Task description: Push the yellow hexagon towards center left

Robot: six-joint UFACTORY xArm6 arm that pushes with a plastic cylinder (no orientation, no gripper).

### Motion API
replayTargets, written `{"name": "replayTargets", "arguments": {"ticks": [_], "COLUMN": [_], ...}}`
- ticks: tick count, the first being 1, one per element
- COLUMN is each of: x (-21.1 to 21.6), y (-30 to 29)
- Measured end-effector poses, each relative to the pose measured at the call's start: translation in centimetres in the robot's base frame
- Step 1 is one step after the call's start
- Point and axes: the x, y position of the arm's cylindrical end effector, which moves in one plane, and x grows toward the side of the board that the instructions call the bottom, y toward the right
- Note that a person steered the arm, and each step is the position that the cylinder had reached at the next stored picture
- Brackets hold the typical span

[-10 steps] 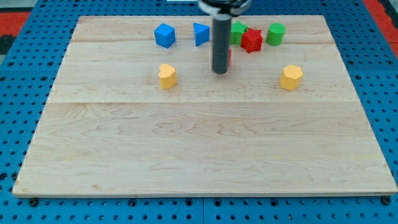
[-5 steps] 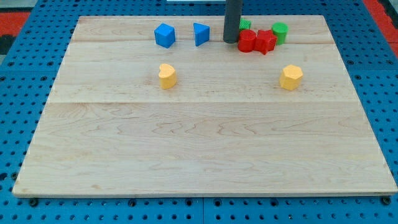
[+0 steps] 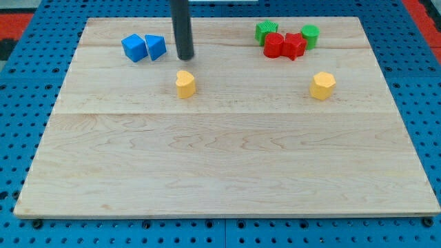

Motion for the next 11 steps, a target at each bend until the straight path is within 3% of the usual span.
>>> {"name": "replayTargets", "arguments": {"ticks": [1,2,3,4,6,8,9,10,11], "x": [0.7,0.0,1.7,4.0,5.8,9.5,10.0,8.6,4.3], "y": [10.1,15.2,23.3,26.8,9.9,11.6,2.3,-4.0,-7.1]}}
